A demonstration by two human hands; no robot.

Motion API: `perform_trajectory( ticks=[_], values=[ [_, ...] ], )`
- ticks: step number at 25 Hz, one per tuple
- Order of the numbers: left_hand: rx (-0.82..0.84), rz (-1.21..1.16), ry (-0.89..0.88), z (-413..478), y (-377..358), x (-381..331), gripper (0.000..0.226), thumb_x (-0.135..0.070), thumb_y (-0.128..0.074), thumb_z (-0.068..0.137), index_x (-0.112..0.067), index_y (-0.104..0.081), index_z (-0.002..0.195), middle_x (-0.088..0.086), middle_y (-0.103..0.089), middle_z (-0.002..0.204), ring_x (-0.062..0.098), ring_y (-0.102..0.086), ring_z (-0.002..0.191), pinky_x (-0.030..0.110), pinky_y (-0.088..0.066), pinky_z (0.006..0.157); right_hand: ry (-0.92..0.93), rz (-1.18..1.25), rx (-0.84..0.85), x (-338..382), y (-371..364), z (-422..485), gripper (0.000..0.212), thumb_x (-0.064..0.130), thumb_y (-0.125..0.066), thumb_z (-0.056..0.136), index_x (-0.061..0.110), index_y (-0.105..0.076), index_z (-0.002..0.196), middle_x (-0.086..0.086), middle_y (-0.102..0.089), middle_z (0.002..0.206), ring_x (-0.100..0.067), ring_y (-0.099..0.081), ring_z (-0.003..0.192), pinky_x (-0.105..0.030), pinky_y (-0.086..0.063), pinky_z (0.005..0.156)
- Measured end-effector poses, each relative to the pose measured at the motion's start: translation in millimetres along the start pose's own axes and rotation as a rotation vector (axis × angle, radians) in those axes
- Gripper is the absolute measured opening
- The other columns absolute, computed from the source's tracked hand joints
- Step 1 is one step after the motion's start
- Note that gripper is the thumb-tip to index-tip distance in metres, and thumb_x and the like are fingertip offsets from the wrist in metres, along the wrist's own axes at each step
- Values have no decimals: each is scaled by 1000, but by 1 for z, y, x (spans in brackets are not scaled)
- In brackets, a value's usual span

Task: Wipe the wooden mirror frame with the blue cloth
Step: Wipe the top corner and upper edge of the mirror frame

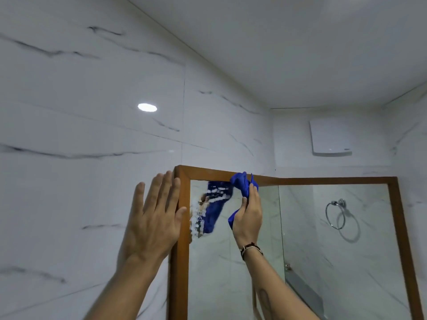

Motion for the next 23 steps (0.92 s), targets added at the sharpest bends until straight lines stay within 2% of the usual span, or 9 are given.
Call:
perform_trajectory(
  ticks=[3,5,7,11,13,16,17,21,23],
  values=[
    [14,17,23,3,-4,-5,76,-50,-5,119,-5,8,179,22,12,187,38,3,175,61,-22,139,-121,100,150,-24,-35,16,58,20,-37,123,14,-19,178,-1,-18,187,-22,-14,175,-37,-15,142],
    [4,20,25,2,-6,-7,75,-50,-4,120,-6,15,178,22,17,186,37,7,174,60,-21,139,-159,107,147,-30,-51,19,59,26,-33,124,17,-14,178,1,-10,188,-21,-4,176,-37,-9,141],
    [40,20,34,5,-8,-8,73,-48,-1,121,-7,22,176,23,22,185,37,14,173,59,-17,140,-163,111,99,-27,-60,18,58,28,-34,124,18,-18,178,3,-13,188,-21,-5,176,-36,-10,140],
    [153,-30,30,6,-2,-8,72,-48,1,121,-10,40,168,20,44,177,35,36,166,60,3,139,-59,127,111,-7,-68,-2,58,23,-40,122,19,-21,177,5,-17,187,-18,-7,175,-27,-8,136],
    [186,-70,35,6,1,-7,72,-47,1,120,-12,43,166,17,48,175,34,39,164,60,6,139,0,139,137,11,-73,-19,59,22,-41,122,18,-21,178,5,-17,187,-16,-7,175,-24,-7,138],
    [172,-94,47,5,0,-6,71,-46,0,121,-13,42,167,16,47,175,33,38,165,60,7,139,115,175,175,33,-76,-41,63,28,-37,117,16,-24,177,6,-17,187,-13,-6,175,-9,-3,135],
    [158,-97,56,5,-1,-6,71,-46,0,121,-13,41,168,16,45,177,33,36,166,60,6,139,151,175,198,39,-78,-45,63,29,-36,115,16,-25,176,6,-17,186,-13,-7,175,-8,-3,135],
    [90,-67,60,4,-2,-6,71,-46,-4,121,-12,30,173,17,32,182,34,25,170,59,-3,141,258,182,272,51,-80,-59,59,27,-37,116,22,-26,174,8,-15,186,-13,-6,176,-19,-5,140],
    [74,-71,61,3,-2,-6,70,-45,-7,122,-12,23,176,17,25,185,34,19,172,59,-8,141,333,165,292,53,-81,-63,59,27,-38,117,19,-28,175,7,-14,187,-13,-5,176,-25,-5,142]
  ],
)
Point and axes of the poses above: each hand's wrist, its own z-axis towards the middle knuckle, its own y-axis out of the back of the hand, x = y × z, the point moved 6 cm from there along z, towards the middle knuckle
